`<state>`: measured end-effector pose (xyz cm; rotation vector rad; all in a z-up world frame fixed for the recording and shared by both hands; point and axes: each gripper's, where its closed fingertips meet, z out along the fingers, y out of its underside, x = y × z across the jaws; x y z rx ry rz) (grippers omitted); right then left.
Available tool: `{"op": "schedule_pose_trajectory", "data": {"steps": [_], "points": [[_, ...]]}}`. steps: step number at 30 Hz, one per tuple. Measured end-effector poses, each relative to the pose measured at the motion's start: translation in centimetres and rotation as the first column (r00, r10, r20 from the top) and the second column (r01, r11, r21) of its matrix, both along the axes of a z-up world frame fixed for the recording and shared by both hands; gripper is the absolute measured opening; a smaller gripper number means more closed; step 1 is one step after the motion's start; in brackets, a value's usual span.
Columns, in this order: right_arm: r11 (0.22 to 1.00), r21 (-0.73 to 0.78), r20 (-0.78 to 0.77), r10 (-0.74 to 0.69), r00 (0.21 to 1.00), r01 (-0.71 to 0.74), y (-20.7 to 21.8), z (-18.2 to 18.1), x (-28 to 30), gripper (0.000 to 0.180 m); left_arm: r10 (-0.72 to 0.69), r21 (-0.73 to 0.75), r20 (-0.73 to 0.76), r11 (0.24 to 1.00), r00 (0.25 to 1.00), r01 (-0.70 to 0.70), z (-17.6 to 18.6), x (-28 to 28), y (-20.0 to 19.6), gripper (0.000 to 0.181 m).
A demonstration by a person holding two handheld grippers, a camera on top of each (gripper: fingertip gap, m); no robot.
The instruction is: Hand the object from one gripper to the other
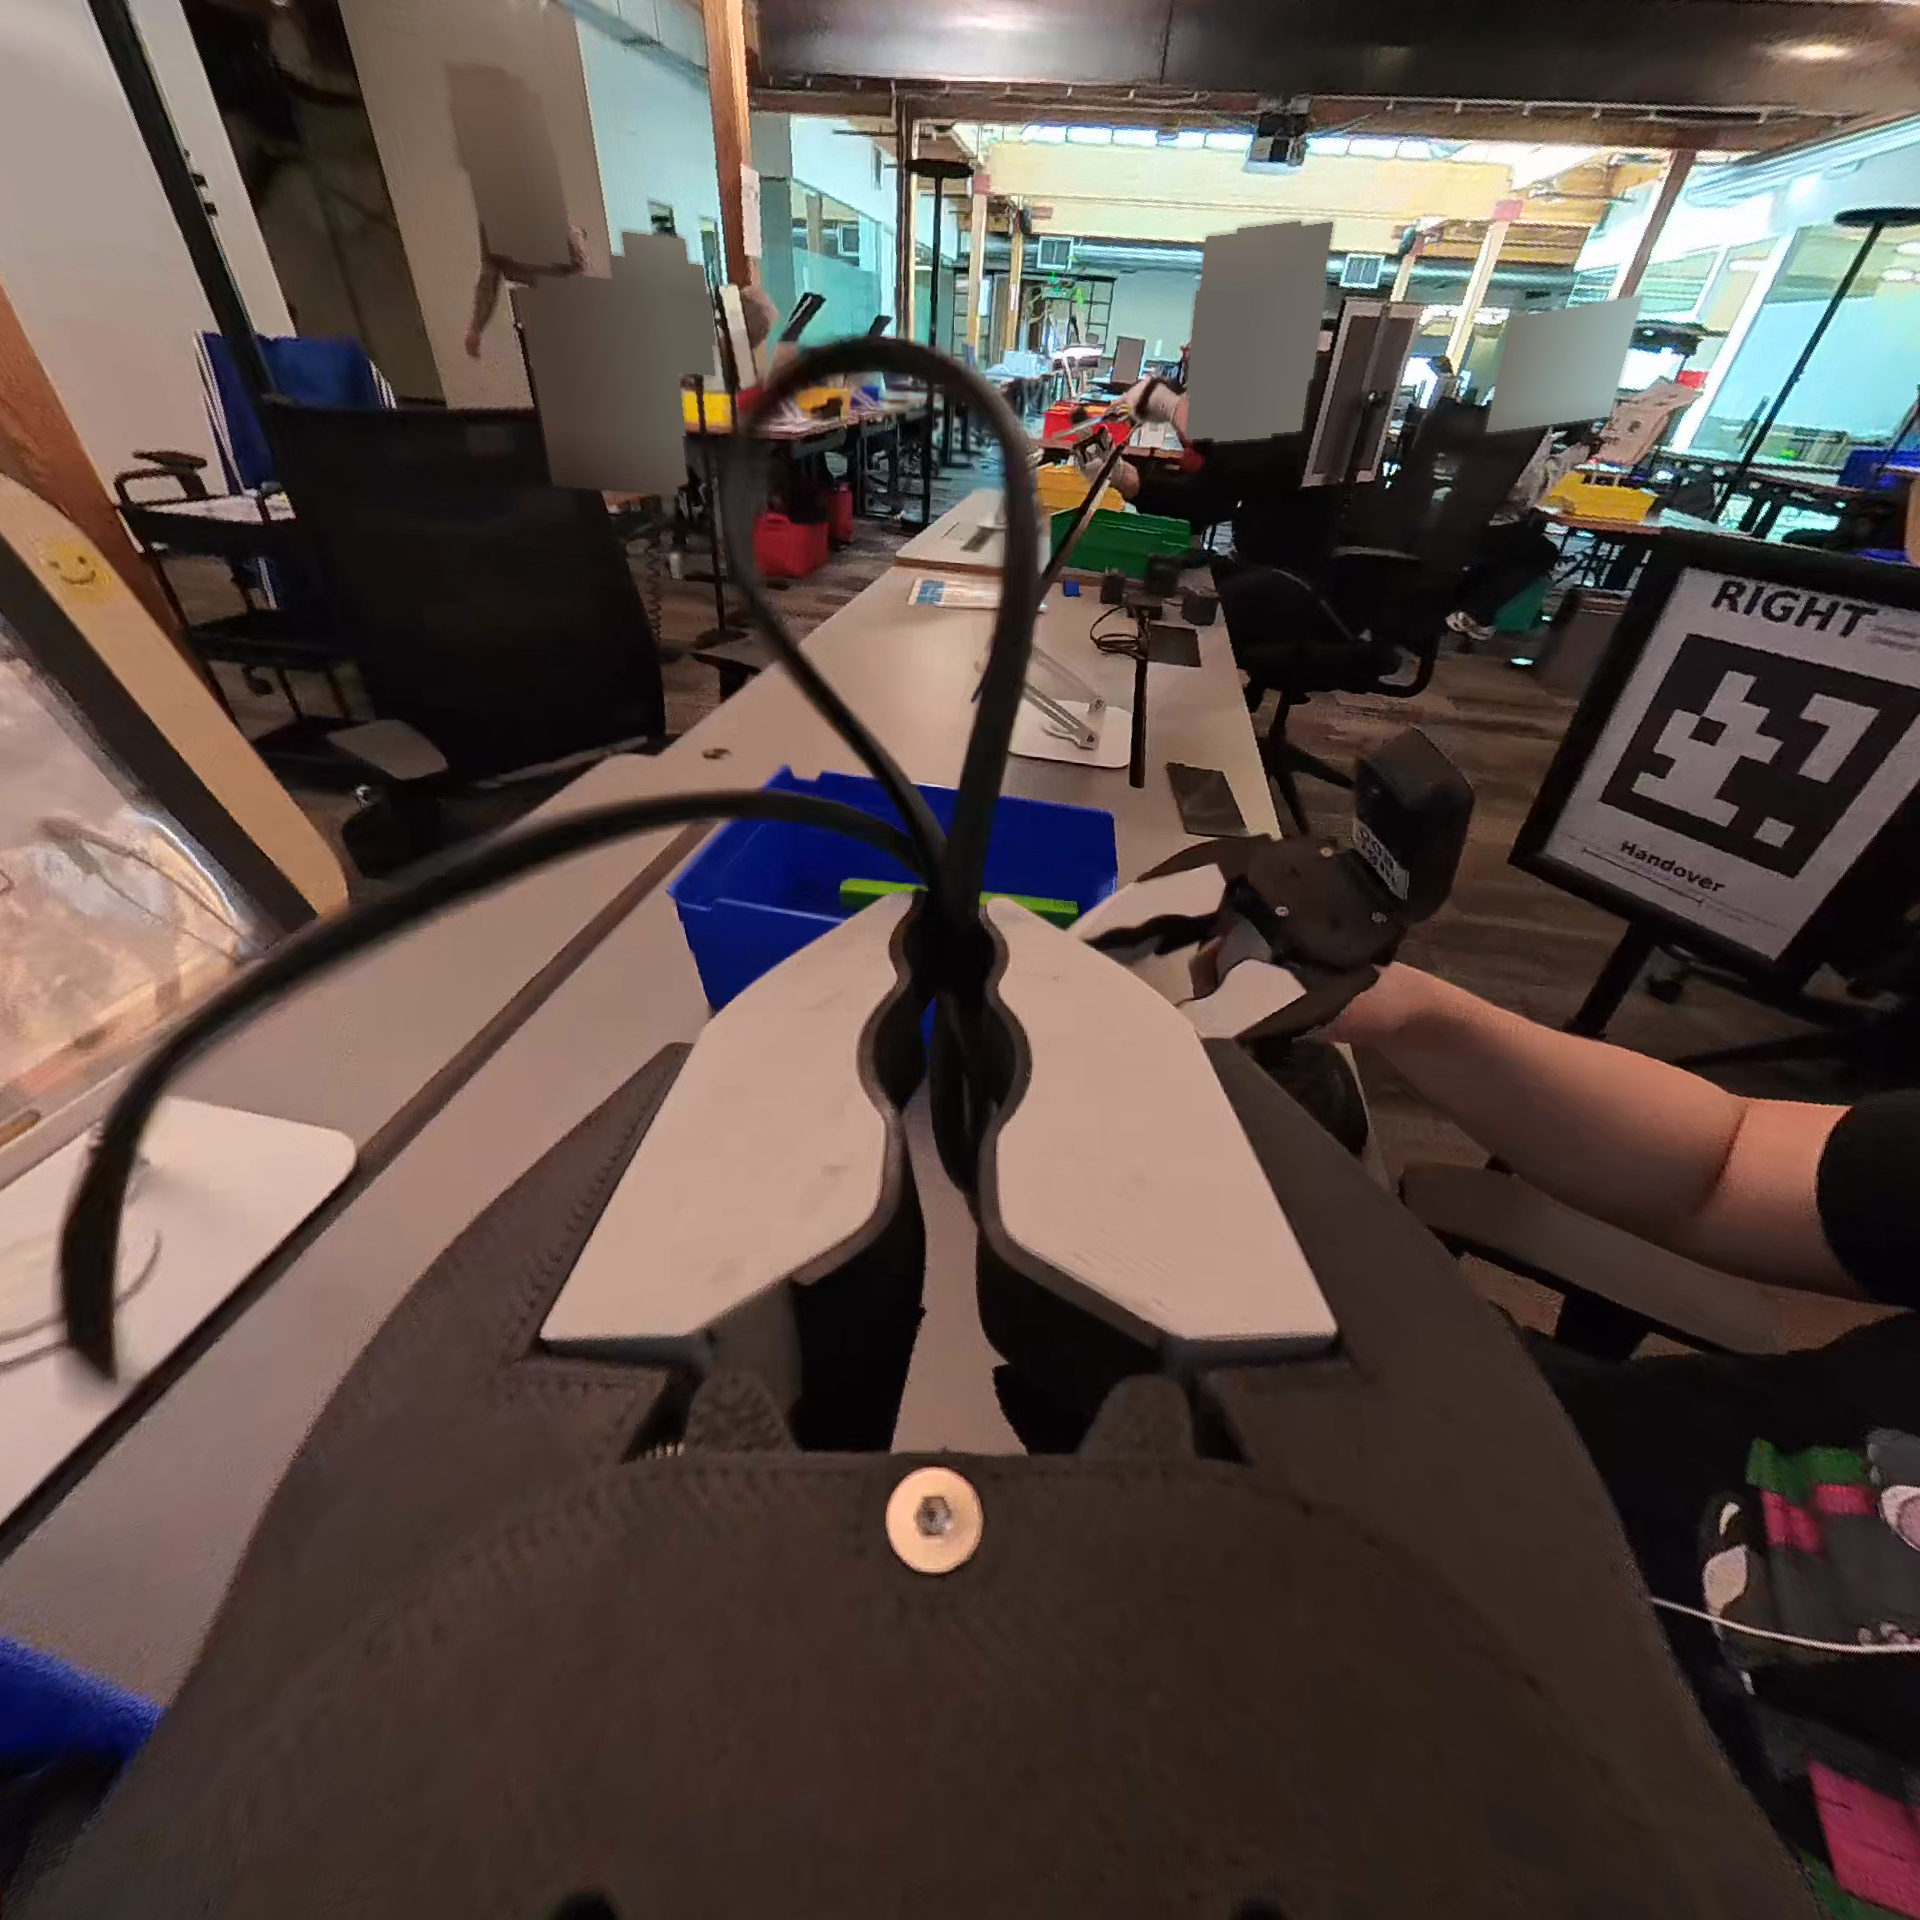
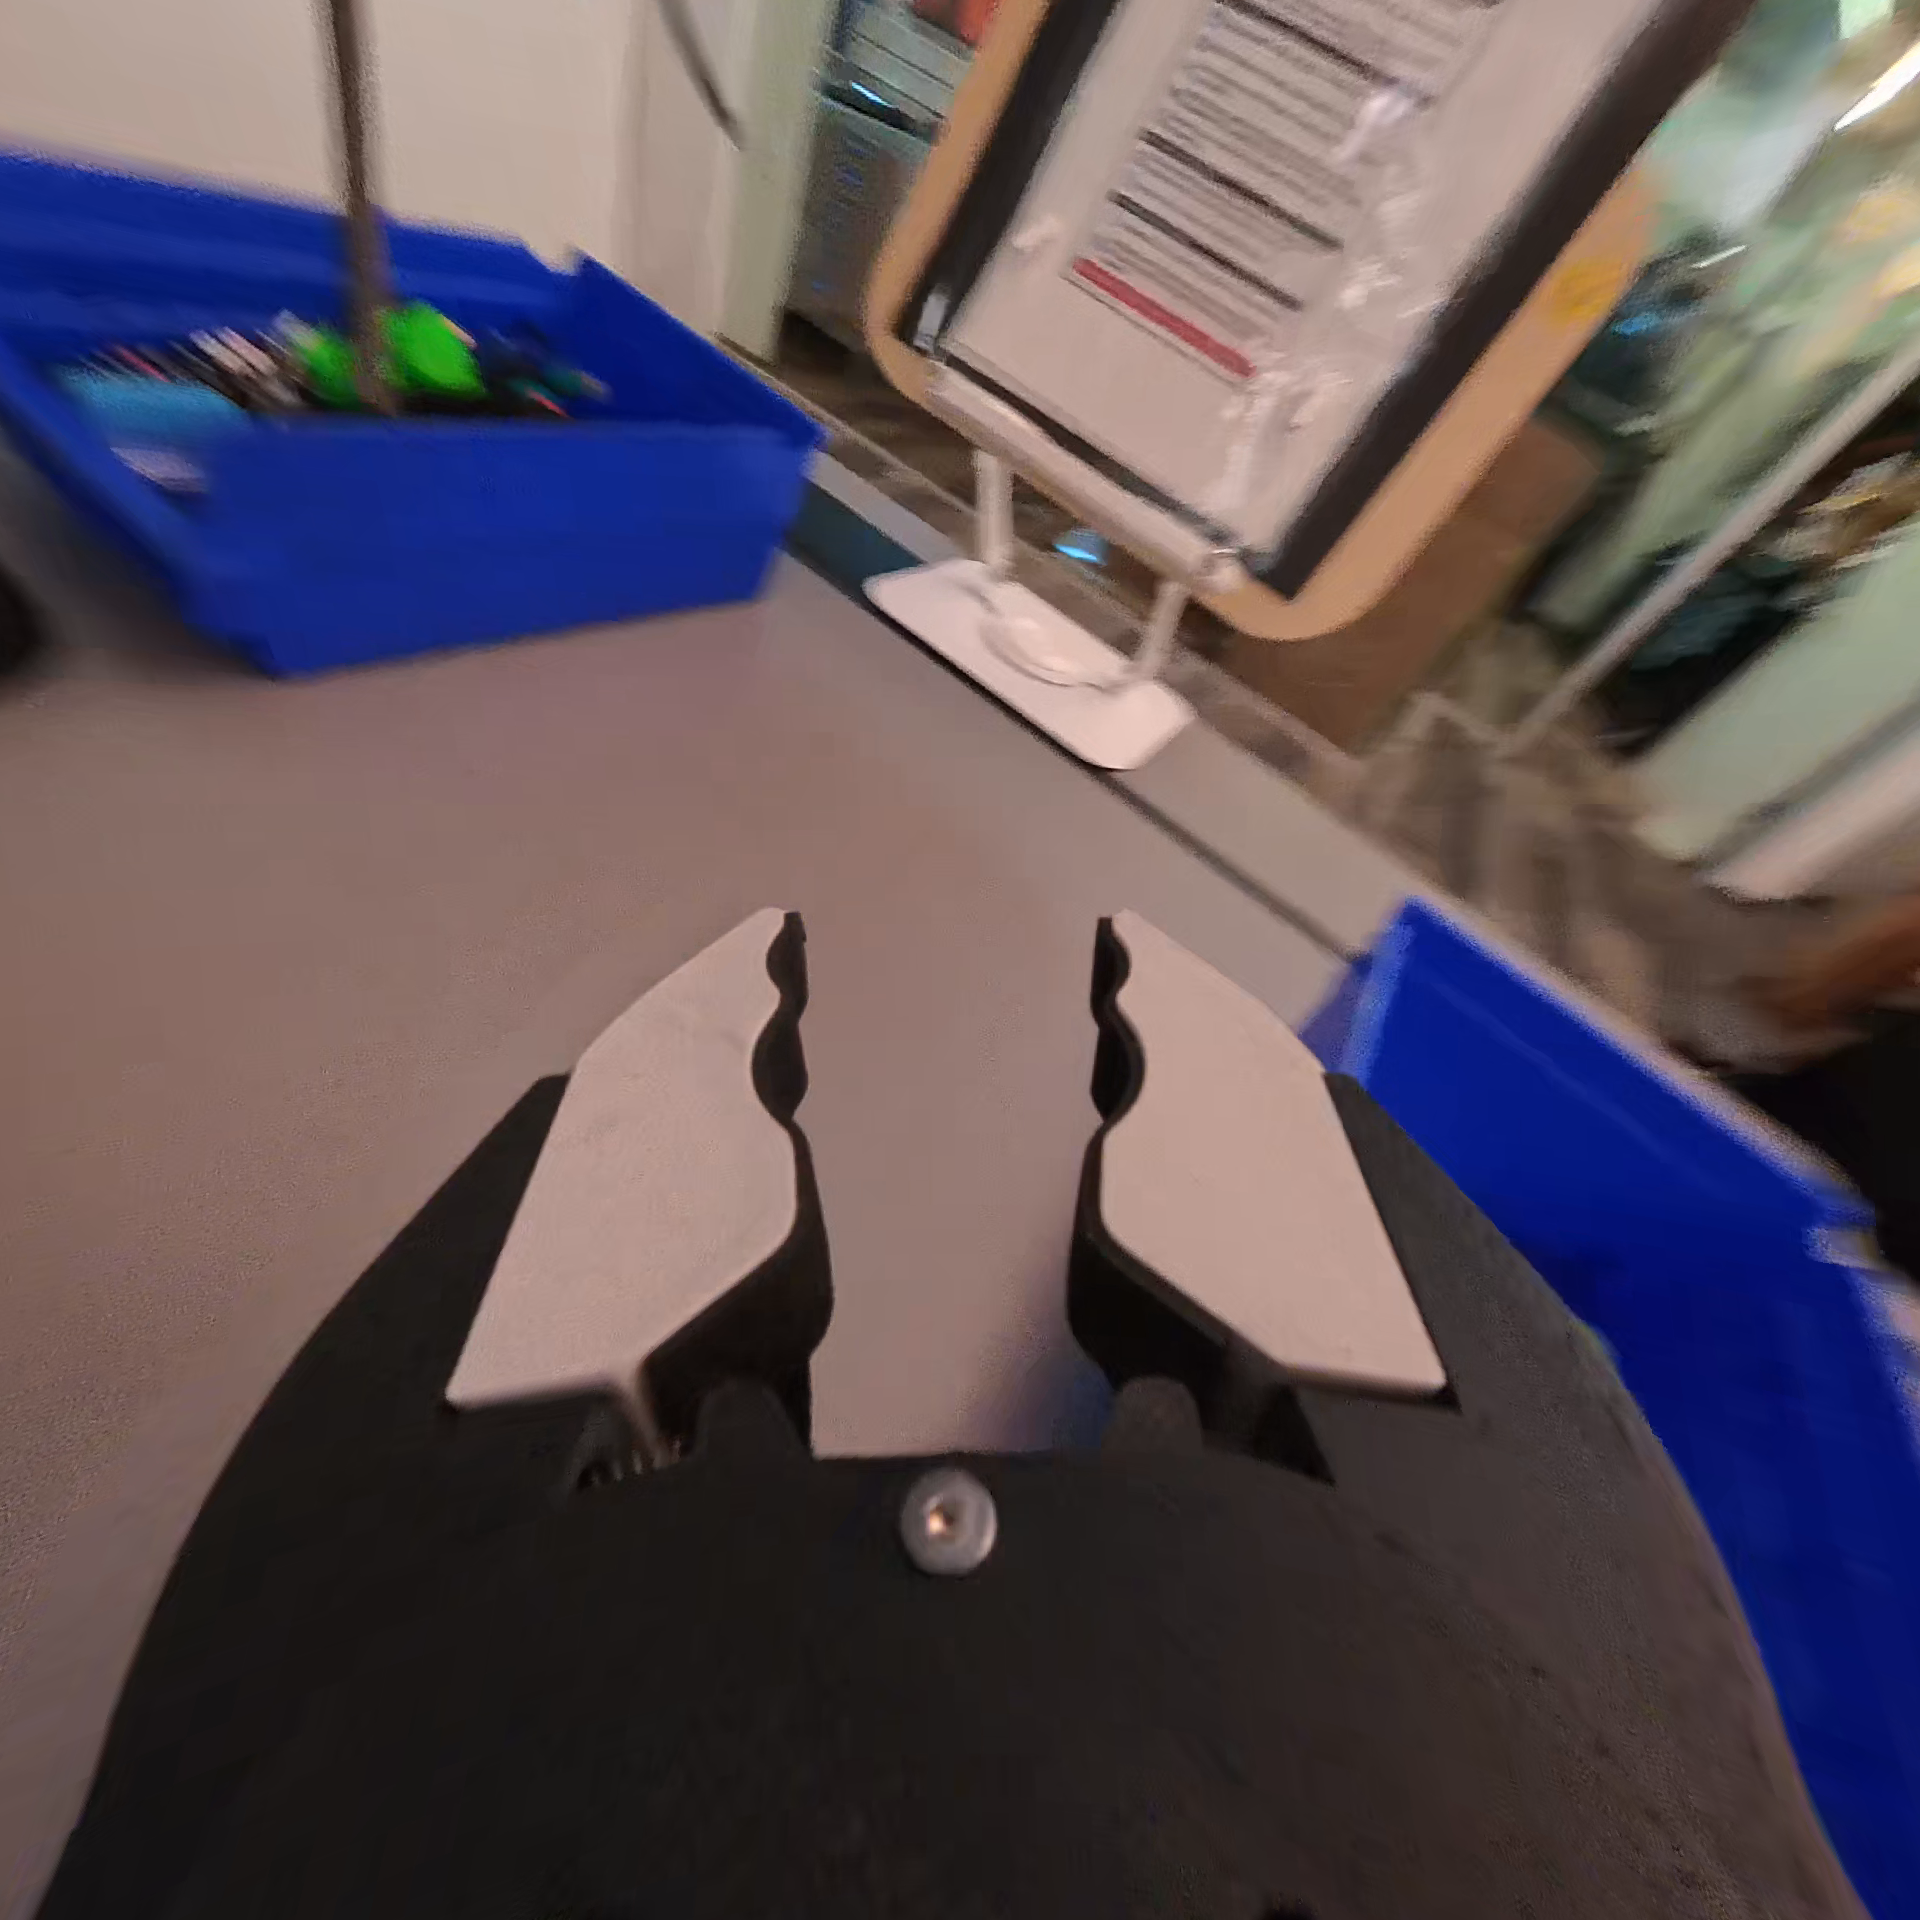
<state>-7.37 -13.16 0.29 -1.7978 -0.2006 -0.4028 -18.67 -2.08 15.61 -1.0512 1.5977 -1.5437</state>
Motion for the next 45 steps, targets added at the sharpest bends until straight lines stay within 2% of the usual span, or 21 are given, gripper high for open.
{"op": "schedule_pose_trajectory", "data": {"steps": [2, 4, 6, 8, 10, 13, 17, 21, 23, 26, 27, 28, 31, 33, 37, 39, 42, 45], "points": [[0.992, 0.019, 0.231, -0.125, 0.965, 0.124, -0.1, 1.6, 0.8, 0.062, -0.019, -0.025, -0.048, 1.000, 0.999, 0.018, -0.6, 0.0, -0.2, 0.005], [0.976, 0.105, 0.462, -0.218, 0.860, 0.191, 0.1, 5.0, 0.1, 0.067, -0.035, -0.040, -0.104, 0.999, 0.994, 0.031, -1.3, 0.2, -0.6, 0.005], [0.965, 0.192, 0.630, -0.260, 0.732, 0.178, 0.7, 8.4, -1.9, 0.067, -0.074, -0.061, -0.141, 0.996, 0.987, 0.066, -1.9, 0.5, -1.6, 0.005], [0.960, 0.249, 0.735, -0.271, 0.621, 0.124, 1.4, 11.4, -4.2, 0.067, -0.140, -0.087, -0.170, 0.988, 0.975, 0.127, -2.2, 0.6, -3.1, 0.005], [0.960, 0.270, 0.786, -0.263, 0.560, 0.072, 1.9, 13.6, -5.7, 0.061, -0.174, -0.075, -0.193, 0.984, 0.966, 0.162, -2.7, 0.8, -4.3, 0.005], [0.950, 0.310, 0.771, -0.269, 0.577, 0.028, 1.8, 16.9, -6.4, 0.055, -0.181, -0.026, -0.225, 0.983, 0.957, 0.179, -3.4, 1.1, -5.6, 0.005], [0.957, 0.289, 0.680, -0.179, 0.711, -0.035, 1.8, 18.8, -6.5, 0.041, -0.202, 0.016, -0.235, 0.977, 0.951, 0.212, -3.7, 1.2, -7.3, 0.005], [0.971, 0.215, 0.665, -0.066, 0.744, -0.106, 2.2, 19.4, -7.0, 0.006, -0.224, 0.047, -0.227, 0.969, 0.948, 0.241, -3.6, 0.9, -8.4, 0.005], [0.980, 0.158, 0.652, -0.012, 0.758, -0.120, 2.6, 19.9, -7.2, 0.004, -0.255, 0.037, -0.200, 0.963, 0.946, 0.267, -3.1, 0.6, -8.9, 0.005], [0.995, 0.052, 0.661, 0.033, 0.749, -0.091, 3.6, 21.9, -6.5, 0.004, -0.299, 0.022, -0.077, 0.953, 0.951, 0.301, -1.4, 0.4, -9.2, 0.007], [0.997, 0.031, 0.666, 0.032, 0.746, -0.070, 3.9, 23.1, -6.1, 0.004, -0.297, 0.015, -0.037, 0.955, 0.954, 0.297, -0.9, 0.4, -9.1, 0.011], [0.999, 0.015, 0.669, 0.026, 0.743, -0.048, 4.2, 24.6, -5.6, 0.004, -0.278, 0.008, -0.014, 0.960, 0.960, 0.279, -0.6, 0.5, -8.7, 0.022], [0.998, 0.017, 0.700, -0.053, 0.712, 0.058, 4.6, 30.8, -3.3, 0.004, -0.159, -0.012, 0.037, 0.987, 0.987, 0.159, 0.4, 1.0, -6.5, 0.066], [0.988, 0.026, 0.712, -0.124, 0.691, 0.151, 4.6, 34.9, -0.9, 0.004, -0.086, -0.038, 0.090, 0.995, 0.992, 0.090, 1.5, 0.9, -4.7, 0.077], [0.927, 0.104, 0.710, -0.323, 0.626, 0.360, 2.8, 42.9, 4.2, 0.004, -0.051, -0.120, 0.157, 0.990, 0.986, 0.070, 3.0, -0.3, -2.5, 0.071], [0.900, 0.137, 0.689, -0.387, 0.613, 0.414, 1.6, 46.0, 5.5, 0.004, -0.034, -0.134, 0.154, 0.989, 0.988, 0.055, 3.0, -0.4, -1.8, 0.070], [0.852, 0.146, 0.683, -0.454, 0.572, 0.503, 0.1, 48.3, 7.8, 0.005, -0.038, -0.135, 0.136, 0.989, 0.990, 0.057, 2.7, -0.4, -1.5, 0.068], [0.794, 0.101, 0.686, -0.492, 0.536, 0.600, -1.2, 47.8, 11.1, 0.004, -0.049, -0.119, 0.124, 0.991, 0.991, 0.064, 2.4, -0.3, -1.8, 0.068]]}}
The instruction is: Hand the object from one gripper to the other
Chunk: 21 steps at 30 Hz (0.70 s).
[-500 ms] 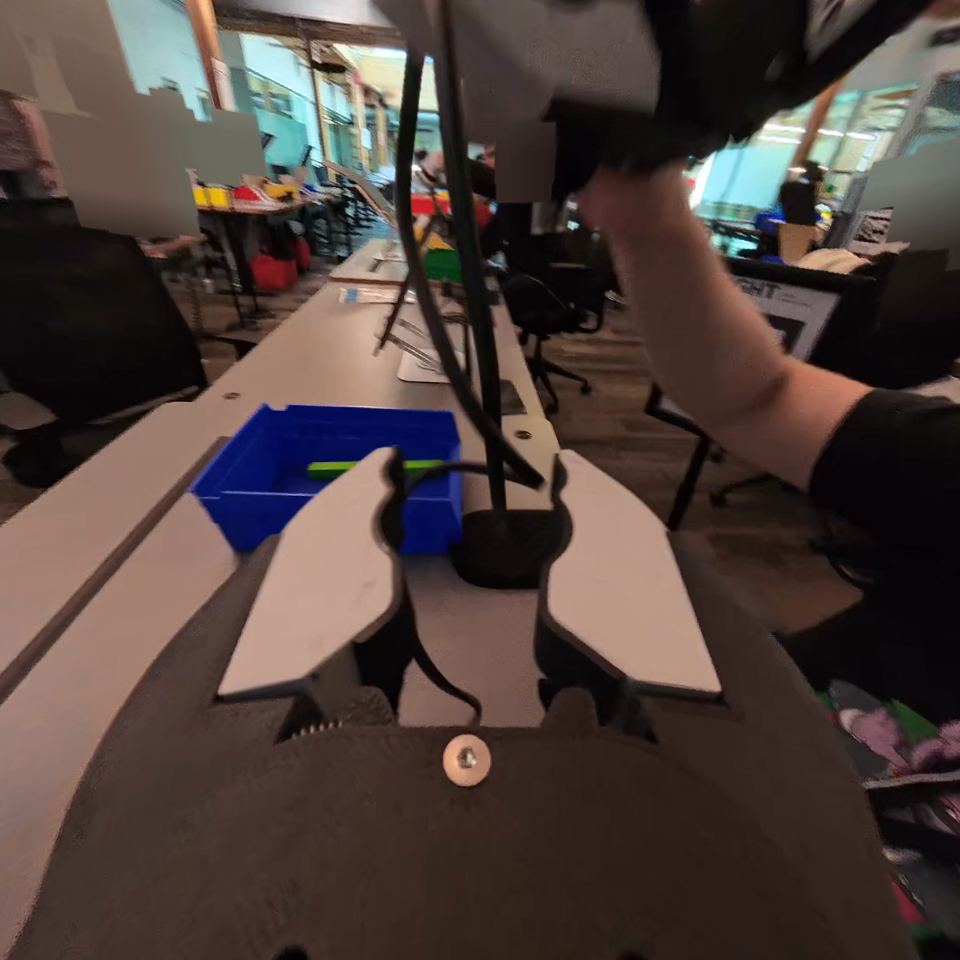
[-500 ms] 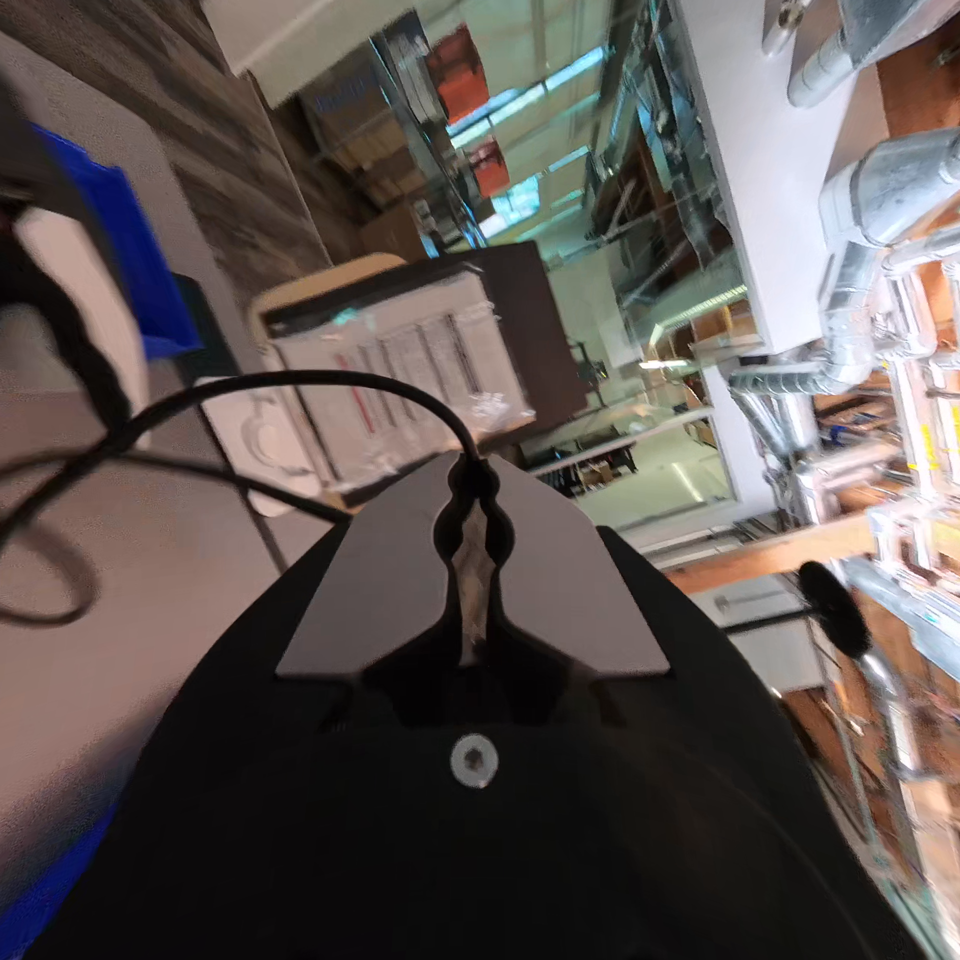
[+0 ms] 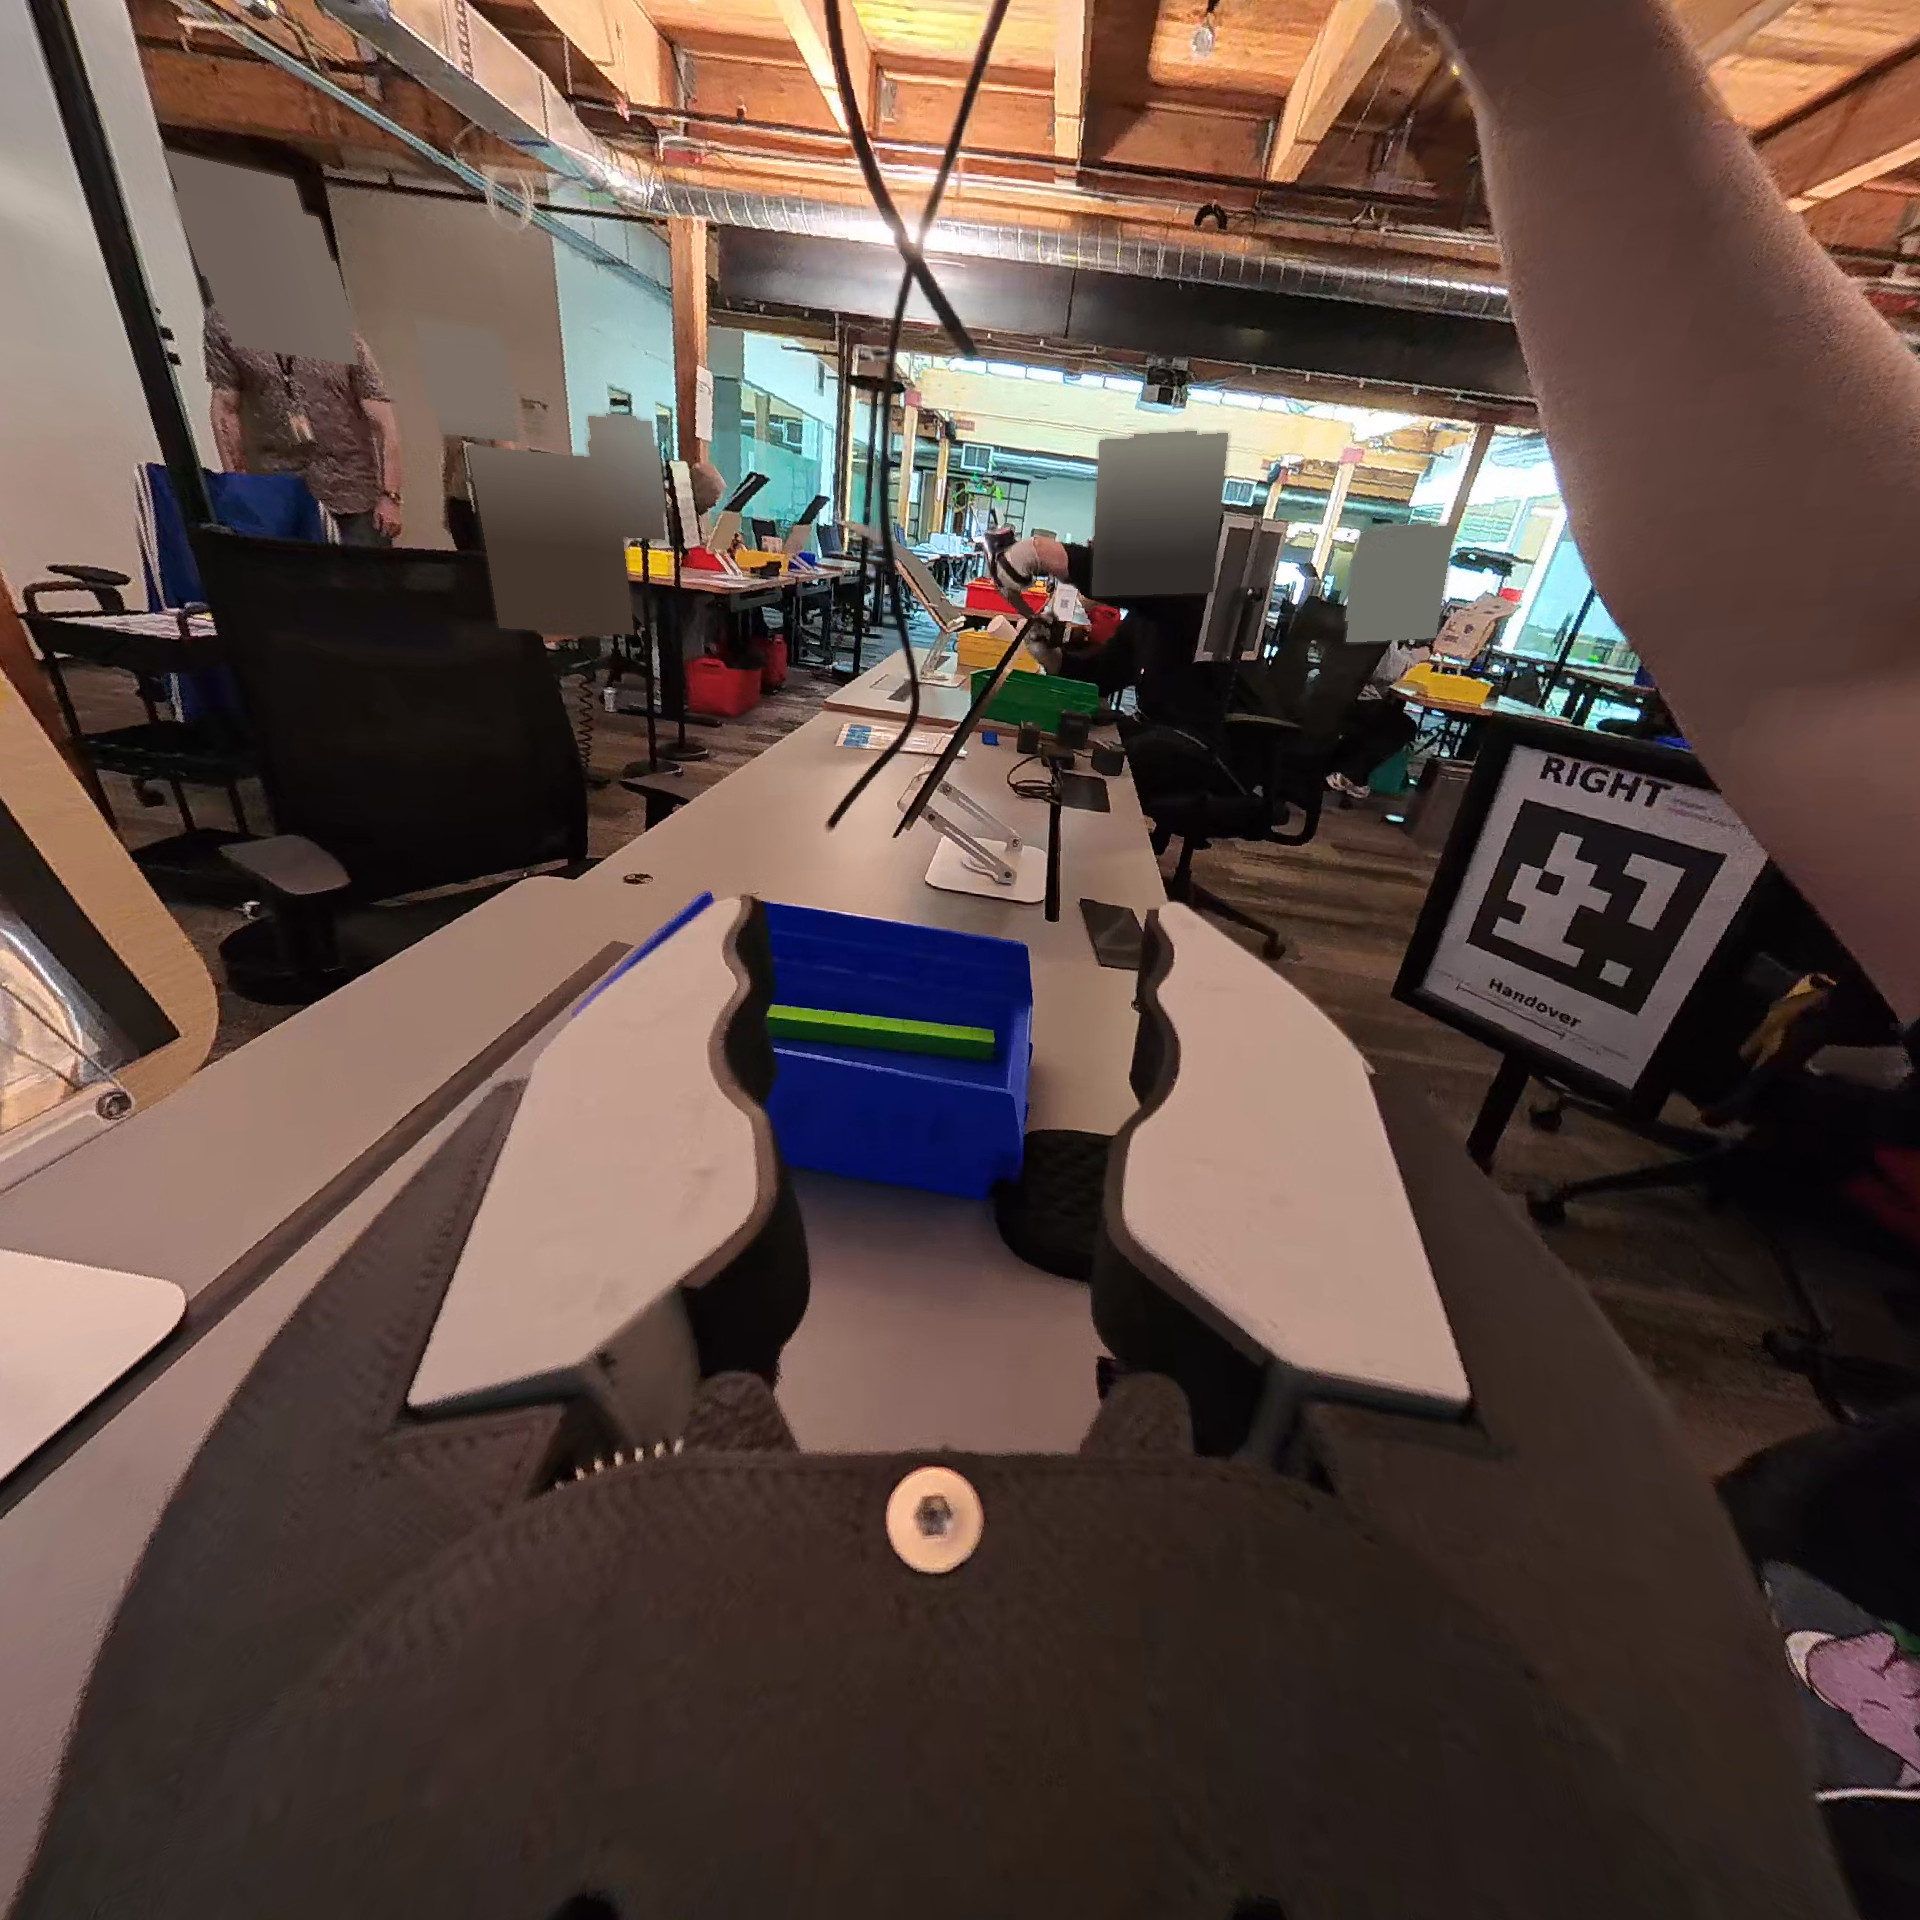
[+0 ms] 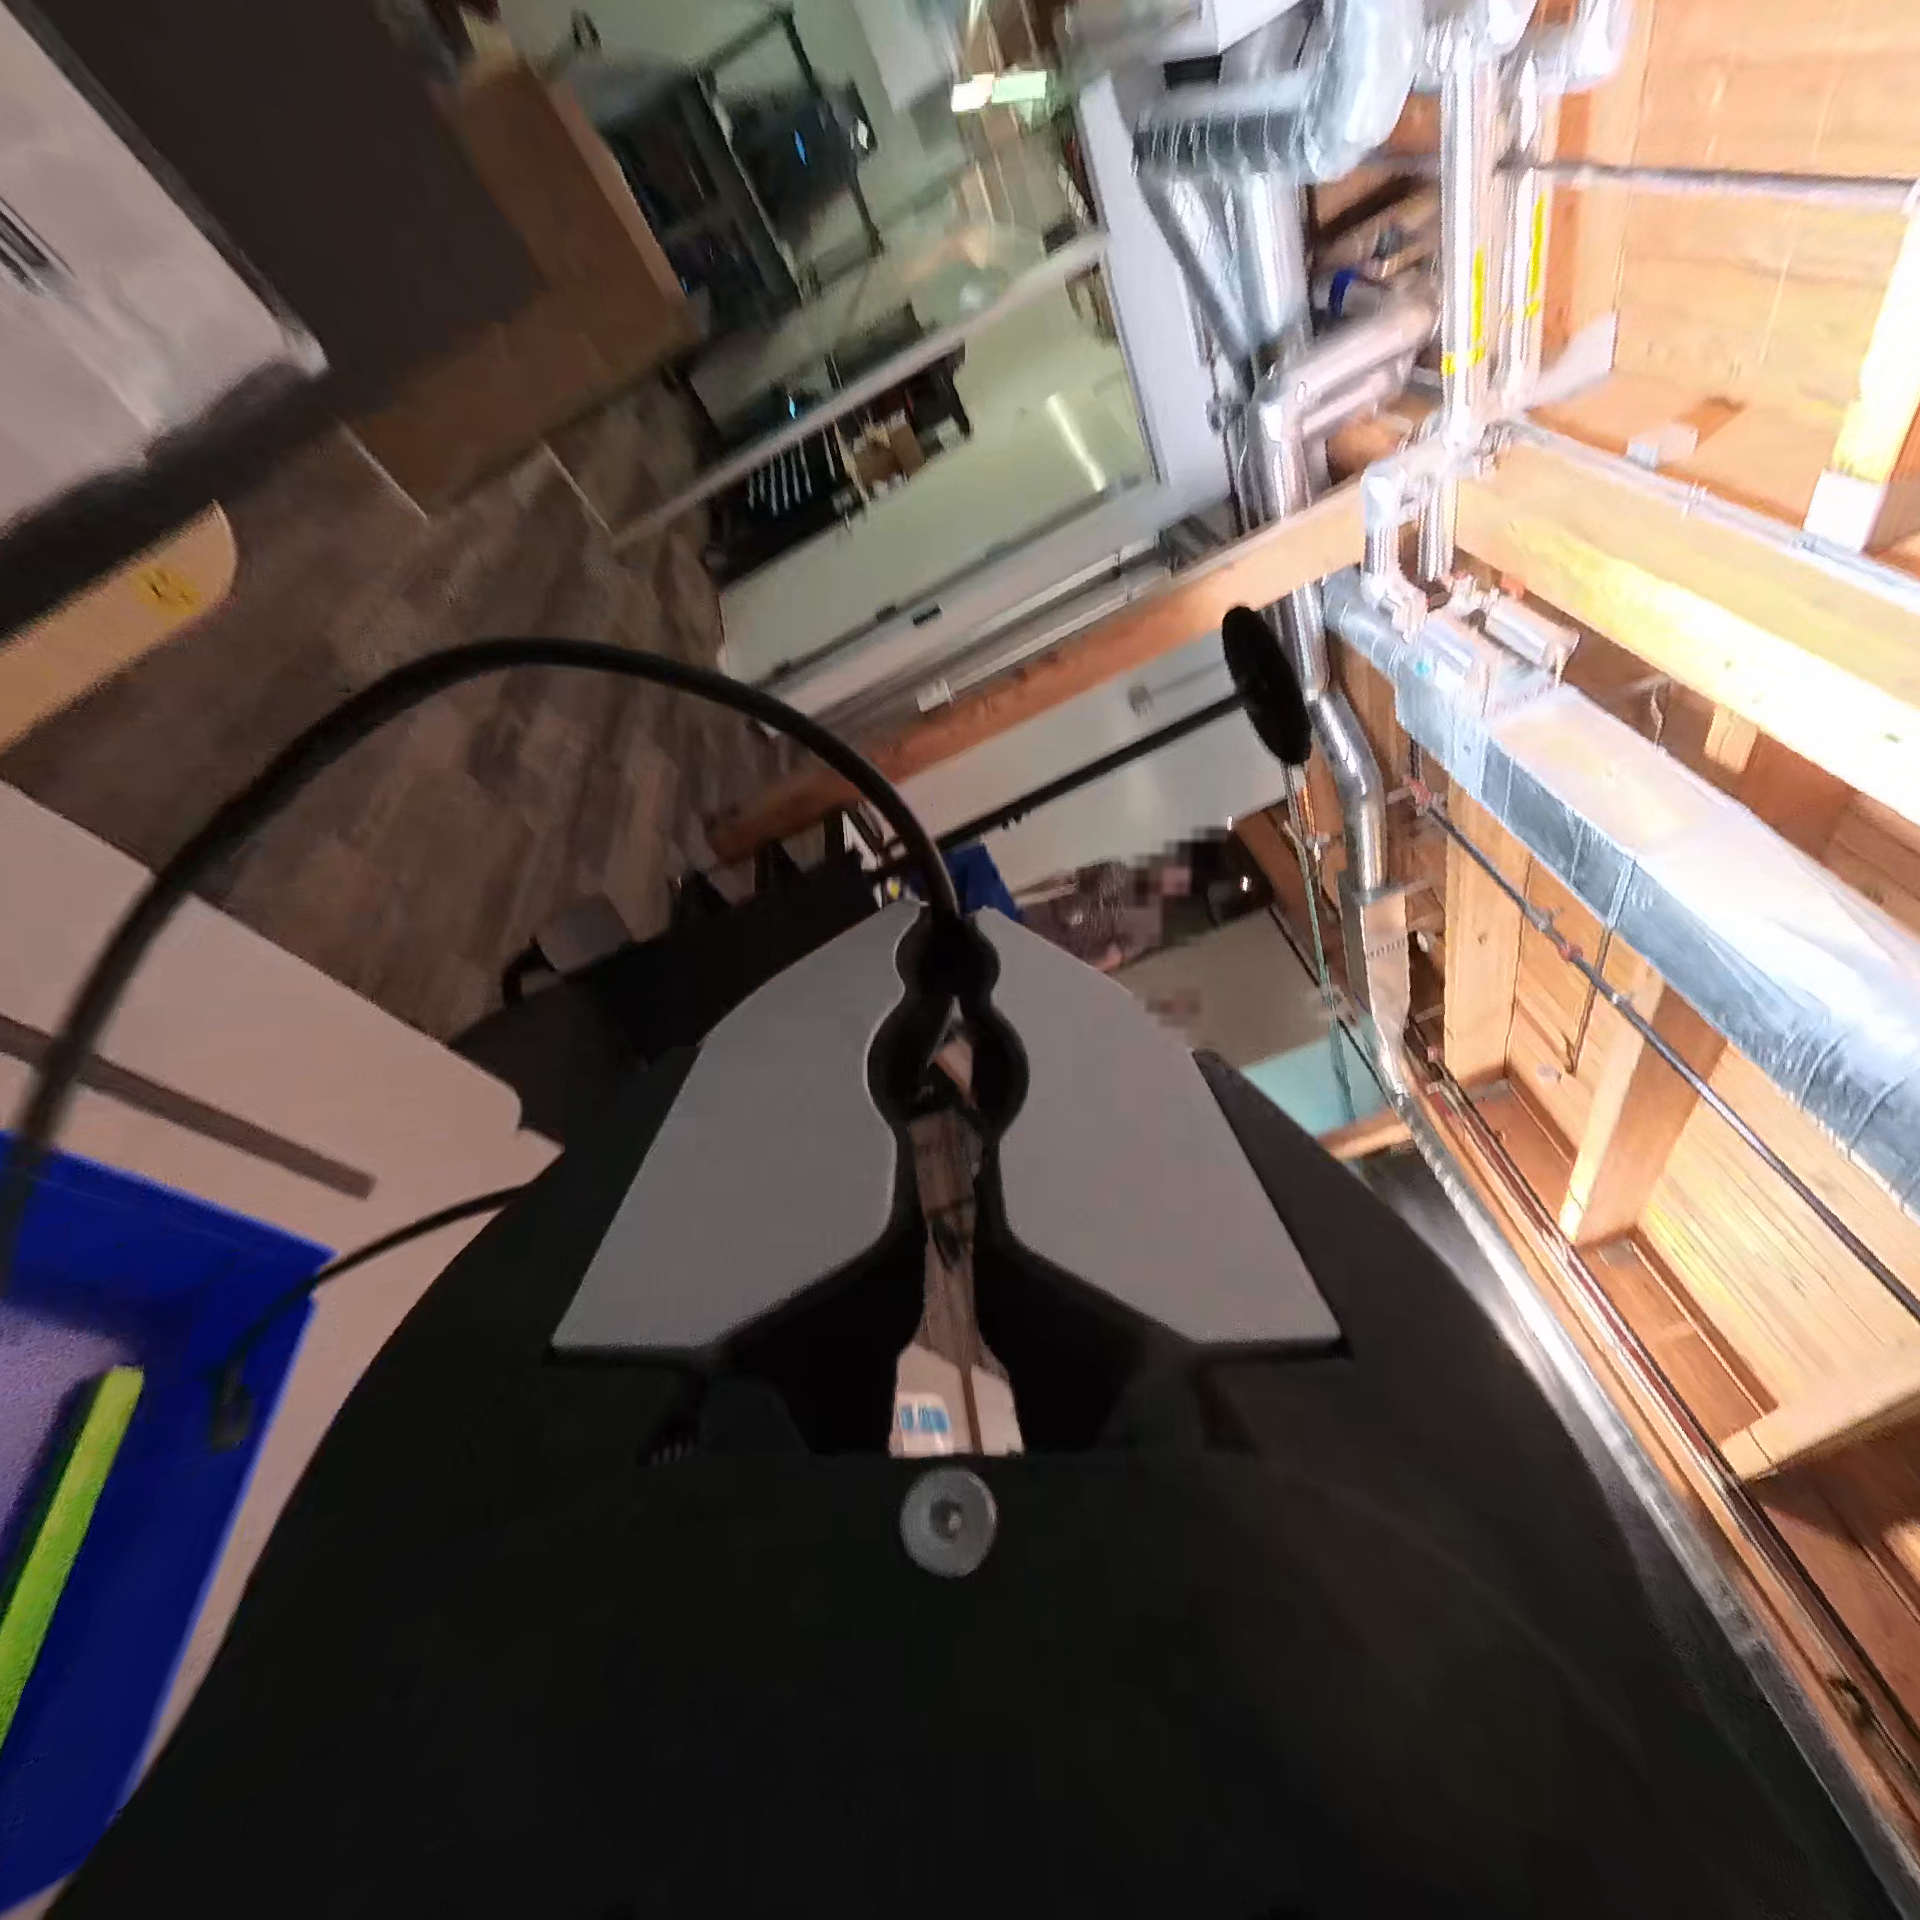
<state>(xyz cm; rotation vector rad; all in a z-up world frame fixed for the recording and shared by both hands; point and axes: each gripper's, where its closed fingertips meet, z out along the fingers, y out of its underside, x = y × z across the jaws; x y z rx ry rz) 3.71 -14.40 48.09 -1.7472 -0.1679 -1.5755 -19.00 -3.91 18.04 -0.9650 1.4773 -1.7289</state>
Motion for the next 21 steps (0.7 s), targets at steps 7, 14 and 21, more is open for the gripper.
{"op": "schedule_pose_trajectory", "data": {"steps": [7, 14, 21], "points": [[0.983, -0.120, -0.139, -0.158, 0.978, 0.142, -2.5, -7.2, 8.3, 0.004, 0.015, 0.094, -0.039, 0.995, 0.999, -0.012, -1.1, 0.4, -0.9, 0.070], [0.974, -0.202, -0.304, -0.162, 0.939, 0.102, -2.4, -17.0, 12.7, 0.004, 0.014, 0.113, -0.065, 0.994, 0.998, -0.007, -1.8, 1.0, -1.1, 0.071], [0.973, -0.230, -0.533, -0.132, 0.836, 0.007, -1.6, -31.1, 15.8, 0.005, 0.038, 0.147, -0.081, 0.989, 0.996, -0.025, -2.3, 1.1, -0.9, 0.071]]}}
